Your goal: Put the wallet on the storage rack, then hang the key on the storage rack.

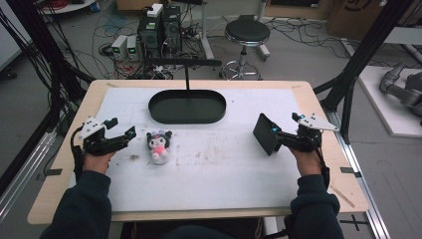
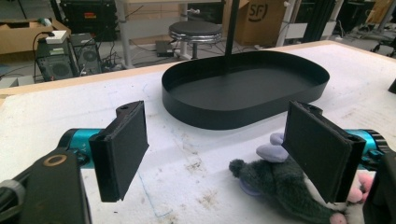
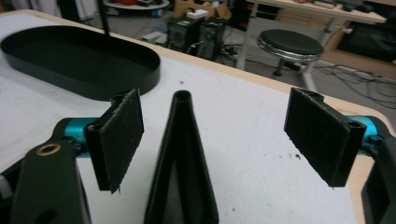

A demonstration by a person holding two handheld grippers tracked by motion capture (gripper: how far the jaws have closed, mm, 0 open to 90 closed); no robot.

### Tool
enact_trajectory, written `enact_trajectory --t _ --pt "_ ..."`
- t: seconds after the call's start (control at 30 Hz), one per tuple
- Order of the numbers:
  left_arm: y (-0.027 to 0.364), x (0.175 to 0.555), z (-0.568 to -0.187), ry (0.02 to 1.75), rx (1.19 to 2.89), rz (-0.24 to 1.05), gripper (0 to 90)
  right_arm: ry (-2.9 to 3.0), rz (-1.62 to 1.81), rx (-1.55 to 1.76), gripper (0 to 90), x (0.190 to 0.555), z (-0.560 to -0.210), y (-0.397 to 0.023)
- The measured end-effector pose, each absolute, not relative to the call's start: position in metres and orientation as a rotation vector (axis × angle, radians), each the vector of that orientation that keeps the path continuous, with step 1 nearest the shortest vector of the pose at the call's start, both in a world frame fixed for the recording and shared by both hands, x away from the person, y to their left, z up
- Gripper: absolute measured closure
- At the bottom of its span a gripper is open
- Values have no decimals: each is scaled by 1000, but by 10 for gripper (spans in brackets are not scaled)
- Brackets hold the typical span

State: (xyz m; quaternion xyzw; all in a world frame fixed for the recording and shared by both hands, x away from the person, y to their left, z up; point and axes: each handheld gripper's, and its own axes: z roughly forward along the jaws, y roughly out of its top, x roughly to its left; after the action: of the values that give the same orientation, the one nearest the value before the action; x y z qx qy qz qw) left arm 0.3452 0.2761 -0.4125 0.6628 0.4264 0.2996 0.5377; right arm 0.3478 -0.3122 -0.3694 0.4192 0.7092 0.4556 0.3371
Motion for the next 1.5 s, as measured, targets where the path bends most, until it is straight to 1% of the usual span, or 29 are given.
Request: enact_trajectory --t 0.23,0.77,1.27,1.33,1.37,1.4,1.47,1.5 --pt "276 345 -413 1008 1574 706 217 1886 1198 1061 201 340 -365 -311" --pt "275 345 -413 1007 1585 709 217 1917 1202 1054 201 343 -365 -304" --pt "276 342 -411 1008 1594 734 217 1973 1017 1099 207 362 -383 -286" --pt "278 341 -412 1012 1588 736 217 2000 1020 1132 279 365 -389 -284" --pt "279 341 -412 1016 1585 735 217 2015 1015 1128 302 366 -391 -283" --pt "280 341 -412 1018 1585 736 217 2038 1008 1125 383 367 -392 -280" --pt "281 341 -412 1024 1580 737 217 2069 1008 1112 518 367 -393 -278" --pt "281 341 -412 1025 1579 737 217 2081 1010 1114 621 367 -393 -277"
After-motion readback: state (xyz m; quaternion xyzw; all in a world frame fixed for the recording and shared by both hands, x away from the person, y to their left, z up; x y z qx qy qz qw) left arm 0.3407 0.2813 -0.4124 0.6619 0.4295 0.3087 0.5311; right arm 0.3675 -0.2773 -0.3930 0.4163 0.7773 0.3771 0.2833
